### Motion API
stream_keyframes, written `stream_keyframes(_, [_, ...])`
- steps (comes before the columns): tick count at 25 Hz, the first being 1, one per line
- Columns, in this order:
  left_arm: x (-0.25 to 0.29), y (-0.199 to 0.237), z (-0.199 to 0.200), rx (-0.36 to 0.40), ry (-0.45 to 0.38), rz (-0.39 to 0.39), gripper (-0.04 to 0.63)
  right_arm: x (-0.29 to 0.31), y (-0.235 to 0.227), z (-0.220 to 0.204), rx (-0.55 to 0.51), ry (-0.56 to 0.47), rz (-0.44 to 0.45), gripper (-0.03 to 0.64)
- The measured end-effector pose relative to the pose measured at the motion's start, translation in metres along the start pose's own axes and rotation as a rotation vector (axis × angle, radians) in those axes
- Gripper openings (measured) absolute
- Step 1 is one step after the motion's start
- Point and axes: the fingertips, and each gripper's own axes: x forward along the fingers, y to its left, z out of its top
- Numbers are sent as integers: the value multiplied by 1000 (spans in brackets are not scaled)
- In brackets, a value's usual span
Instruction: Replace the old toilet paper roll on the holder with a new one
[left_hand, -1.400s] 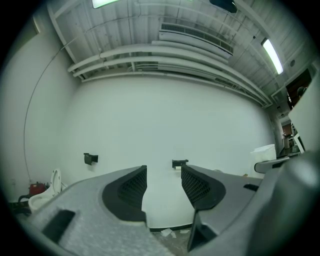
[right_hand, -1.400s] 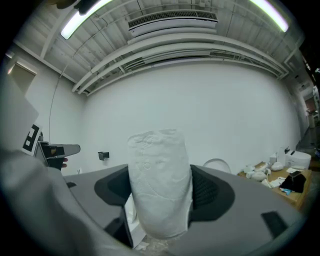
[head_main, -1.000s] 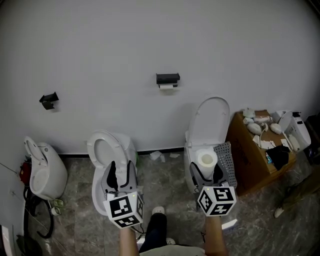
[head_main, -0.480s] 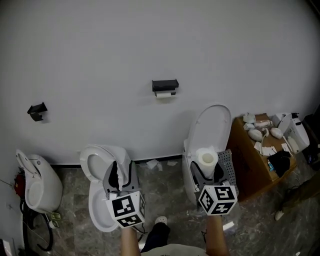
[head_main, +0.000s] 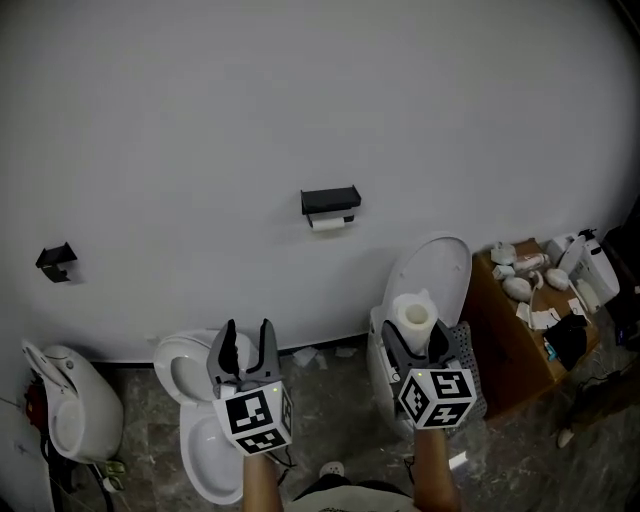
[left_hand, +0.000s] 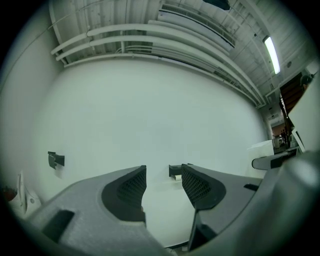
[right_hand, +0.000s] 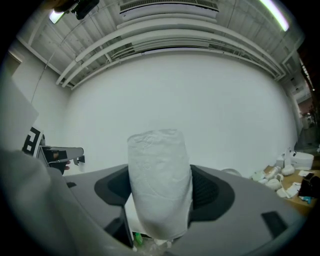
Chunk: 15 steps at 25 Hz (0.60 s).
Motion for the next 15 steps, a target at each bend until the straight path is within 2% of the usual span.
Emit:
stream_keyframes(9, [58,17,-16,-1,29,-11,202,57,2,-14,-5,49,-9,322])
stream_keyframes(15, [88,23,-27,-8,53,11,202,91,-6,-17,-12,67,-6,322])
